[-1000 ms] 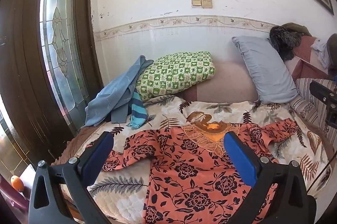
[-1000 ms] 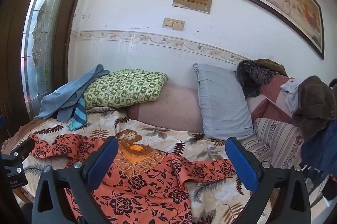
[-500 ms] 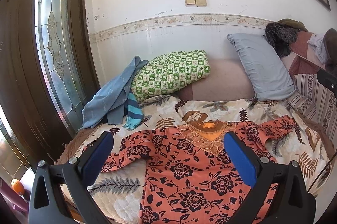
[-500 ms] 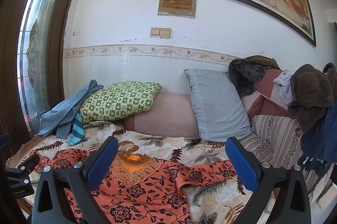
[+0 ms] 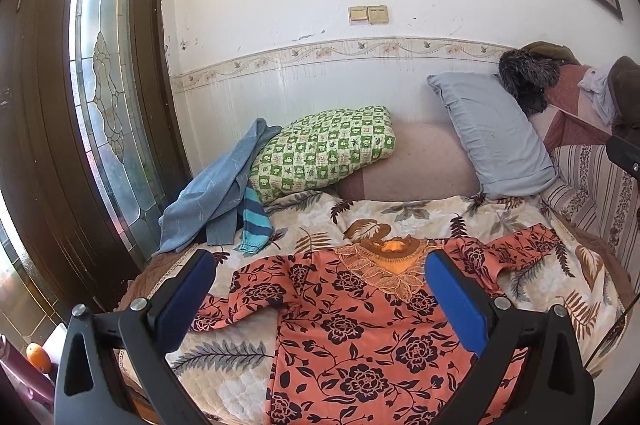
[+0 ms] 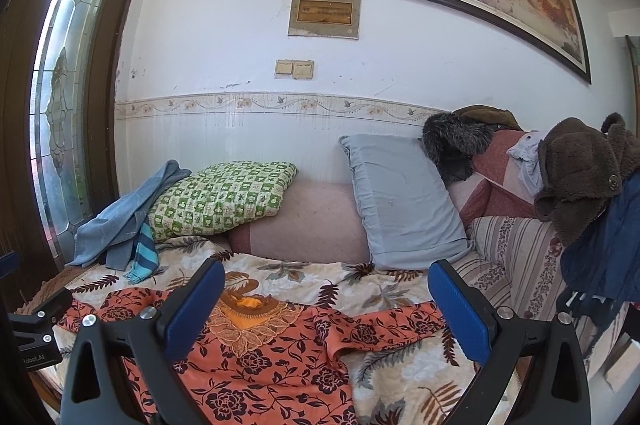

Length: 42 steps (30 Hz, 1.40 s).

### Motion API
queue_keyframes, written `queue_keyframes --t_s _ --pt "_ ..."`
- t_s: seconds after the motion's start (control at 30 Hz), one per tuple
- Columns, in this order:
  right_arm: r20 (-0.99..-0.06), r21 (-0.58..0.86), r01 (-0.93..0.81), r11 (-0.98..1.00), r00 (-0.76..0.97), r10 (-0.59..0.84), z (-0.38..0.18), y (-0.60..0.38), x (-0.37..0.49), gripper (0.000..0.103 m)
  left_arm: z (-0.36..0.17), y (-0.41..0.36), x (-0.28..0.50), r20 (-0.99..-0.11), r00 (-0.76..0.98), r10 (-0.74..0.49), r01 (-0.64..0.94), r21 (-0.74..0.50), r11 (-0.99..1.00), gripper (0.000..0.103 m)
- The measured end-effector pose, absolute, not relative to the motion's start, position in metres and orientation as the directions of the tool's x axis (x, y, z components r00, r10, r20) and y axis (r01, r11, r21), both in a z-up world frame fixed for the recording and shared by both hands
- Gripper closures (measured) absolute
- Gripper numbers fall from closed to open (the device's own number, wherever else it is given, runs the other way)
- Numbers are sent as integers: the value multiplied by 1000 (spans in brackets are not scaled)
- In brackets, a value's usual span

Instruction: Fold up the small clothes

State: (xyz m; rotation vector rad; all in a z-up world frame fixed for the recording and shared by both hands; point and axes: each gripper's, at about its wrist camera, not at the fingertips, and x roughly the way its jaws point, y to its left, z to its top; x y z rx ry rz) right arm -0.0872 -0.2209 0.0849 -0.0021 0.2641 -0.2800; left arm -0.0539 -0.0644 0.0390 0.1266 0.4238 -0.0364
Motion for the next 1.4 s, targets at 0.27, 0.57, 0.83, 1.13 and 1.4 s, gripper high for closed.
queue_keyframes --t_s 0.27,0.57,0.83,1.13,1.4 --pt "-240 -25 271 962 933 -269 95 -221 -98 0 67 -36 -53 -404 914 -33 86 116 990 0" --pt "-231 -24 277 961 933 -275 99 -219 -111 0 67 -31 -58 -395 916 -66 118 110 987 0" --pt "-230 -20 272 962 935 -269 100 -220 -114 0 66 -27 -63 -393 917 -63 122 127 984 0" --pt "-245 0 270 963 934 -261 91 -236 -106 0 62 -46 -55 -393 918 -52 125 161 979 0" --pt "-242 -3 287 958 929 -280 82 -247 -100 0 48 -57 -42 -427 903 -47 133 175 975 0"
